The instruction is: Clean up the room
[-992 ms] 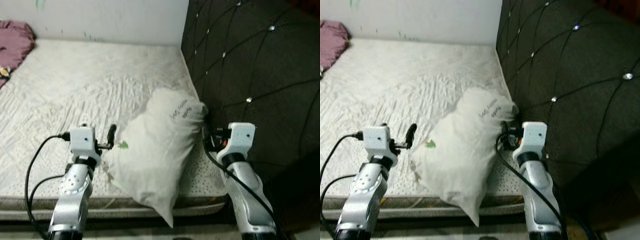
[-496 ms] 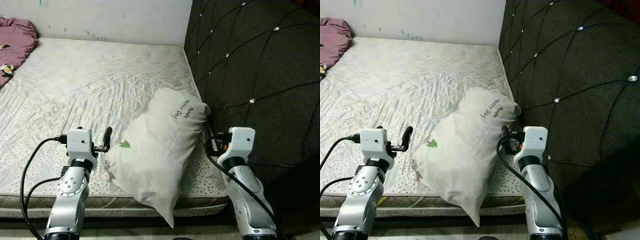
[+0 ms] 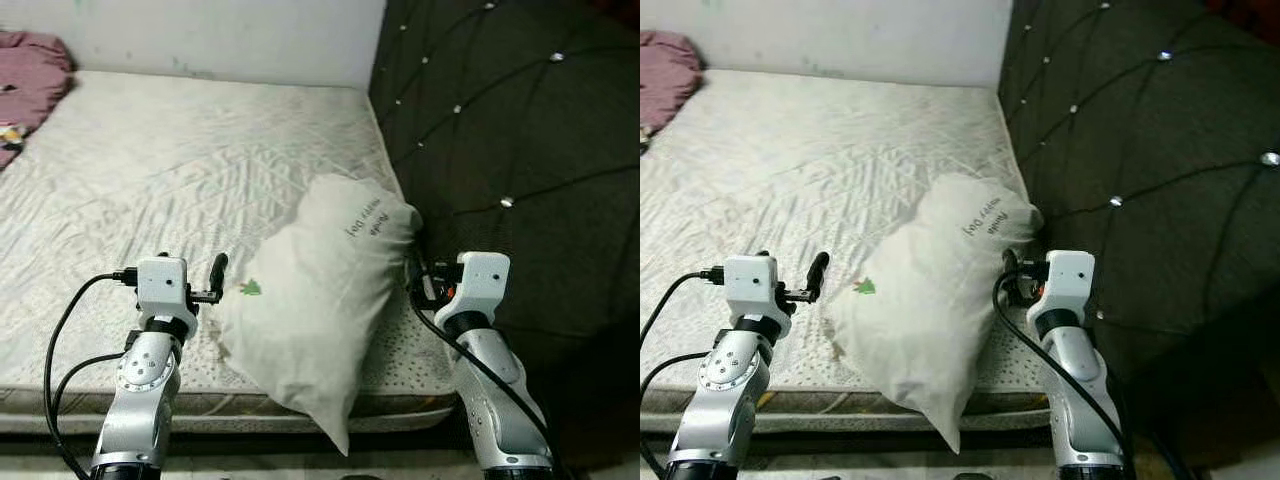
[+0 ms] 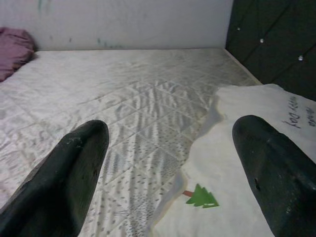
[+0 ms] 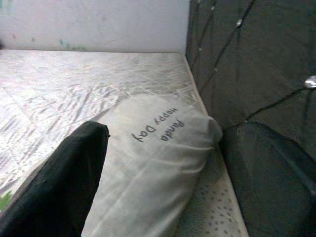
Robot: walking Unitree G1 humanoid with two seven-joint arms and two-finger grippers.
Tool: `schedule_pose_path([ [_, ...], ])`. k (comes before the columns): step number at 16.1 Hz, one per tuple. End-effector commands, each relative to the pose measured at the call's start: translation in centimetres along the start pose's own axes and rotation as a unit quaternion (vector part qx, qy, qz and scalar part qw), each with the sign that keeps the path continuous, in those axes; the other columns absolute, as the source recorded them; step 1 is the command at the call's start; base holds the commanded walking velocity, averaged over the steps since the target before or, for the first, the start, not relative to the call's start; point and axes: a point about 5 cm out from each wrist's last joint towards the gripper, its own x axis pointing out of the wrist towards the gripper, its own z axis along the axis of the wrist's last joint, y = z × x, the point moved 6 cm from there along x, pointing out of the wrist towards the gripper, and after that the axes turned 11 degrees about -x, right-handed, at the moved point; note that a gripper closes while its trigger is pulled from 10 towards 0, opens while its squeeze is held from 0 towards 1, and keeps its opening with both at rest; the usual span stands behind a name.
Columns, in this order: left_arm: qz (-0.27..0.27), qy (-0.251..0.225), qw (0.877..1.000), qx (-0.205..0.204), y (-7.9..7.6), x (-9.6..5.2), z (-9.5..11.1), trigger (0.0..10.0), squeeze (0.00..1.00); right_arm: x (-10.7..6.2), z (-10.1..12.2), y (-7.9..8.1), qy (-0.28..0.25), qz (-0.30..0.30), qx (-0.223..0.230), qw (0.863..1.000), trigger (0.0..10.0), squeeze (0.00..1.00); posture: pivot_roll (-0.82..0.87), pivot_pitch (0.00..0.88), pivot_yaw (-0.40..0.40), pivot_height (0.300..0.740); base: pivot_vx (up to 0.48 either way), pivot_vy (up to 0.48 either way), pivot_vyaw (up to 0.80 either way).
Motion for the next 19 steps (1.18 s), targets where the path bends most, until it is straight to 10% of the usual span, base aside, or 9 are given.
schedule_pose_path([
  [1, -0.003, 0.003, 1.0, 0.006, -0.3, 0.3, 0.1, 10.0, 0.0, 0.2, 0.4, -0.1, -0.005, 0.001, 0.002, 1.0, 10.0, 0.0, -0.02, 0.008, -0.064, 0.74, 0.0, 0.0, 0.0],
  [19, -0.068, 0.001, 0.998, -0.007, -0.4, -0.2, 1.1, 10.0, 0.0, 0.1, 0.7, 2.0, -0.004, 0.062, 0.007, 0.998, 10.0, 0.0, -0.02, 0.039, -0.092, 0.661, 0.0, 0.0, 0.0],
])
